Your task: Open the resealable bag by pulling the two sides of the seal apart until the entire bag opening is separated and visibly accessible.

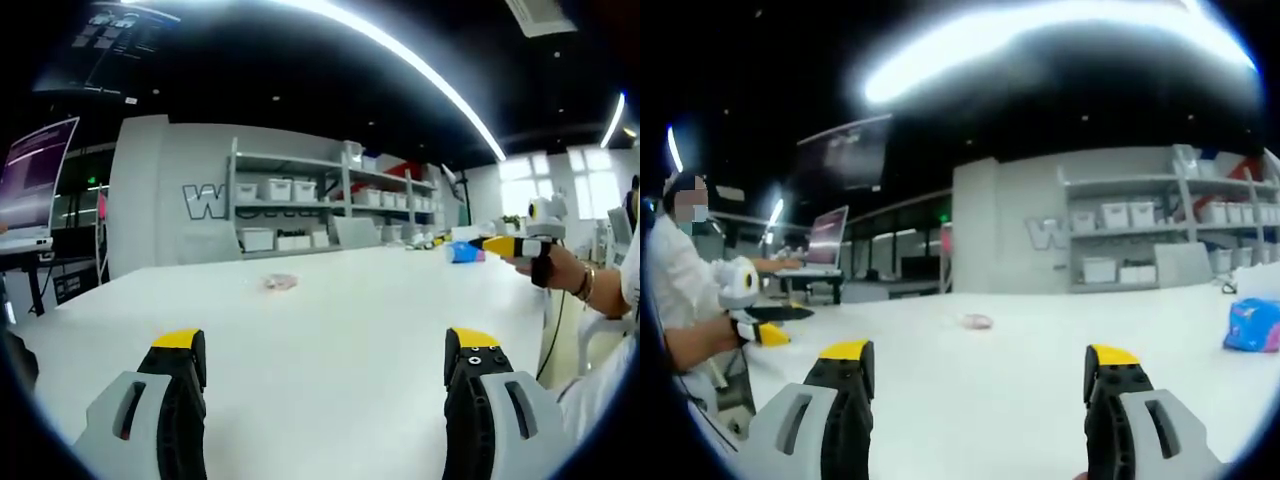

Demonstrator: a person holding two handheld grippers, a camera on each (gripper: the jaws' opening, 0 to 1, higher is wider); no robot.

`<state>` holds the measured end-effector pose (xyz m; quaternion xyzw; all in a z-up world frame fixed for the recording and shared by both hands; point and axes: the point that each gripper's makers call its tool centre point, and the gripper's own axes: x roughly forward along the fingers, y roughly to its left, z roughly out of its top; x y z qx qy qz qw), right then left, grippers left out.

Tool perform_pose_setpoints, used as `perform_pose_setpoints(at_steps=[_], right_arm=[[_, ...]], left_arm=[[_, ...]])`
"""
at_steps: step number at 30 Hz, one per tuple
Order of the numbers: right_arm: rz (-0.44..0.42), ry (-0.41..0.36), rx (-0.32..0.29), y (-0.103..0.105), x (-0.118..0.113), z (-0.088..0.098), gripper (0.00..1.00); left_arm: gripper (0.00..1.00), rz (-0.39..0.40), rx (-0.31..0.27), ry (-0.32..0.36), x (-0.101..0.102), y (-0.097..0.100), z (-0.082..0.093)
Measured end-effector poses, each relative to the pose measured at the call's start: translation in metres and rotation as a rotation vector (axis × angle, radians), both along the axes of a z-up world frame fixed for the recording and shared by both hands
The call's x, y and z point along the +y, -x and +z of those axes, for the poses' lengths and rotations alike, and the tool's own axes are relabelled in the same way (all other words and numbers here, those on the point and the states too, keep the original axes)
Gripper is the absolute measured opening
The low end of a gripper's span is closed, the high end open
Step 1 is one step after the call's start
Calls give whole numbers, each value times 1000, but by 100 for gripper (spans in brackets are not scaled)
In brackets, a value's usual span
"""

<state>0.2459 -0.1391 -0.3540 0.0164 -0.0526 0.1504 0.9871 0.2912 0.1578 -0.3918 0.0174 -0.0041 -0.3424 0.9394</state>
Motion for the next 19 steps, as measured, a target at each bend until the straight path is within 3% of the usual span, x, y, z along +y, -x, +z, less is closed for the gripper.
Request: perform_pose_setpoints(at_steps=[19], right_arm=[[-3,1,29,-3,4,-9,87]], left_arm=[[98,0,-1,-2,3,-1,2]])
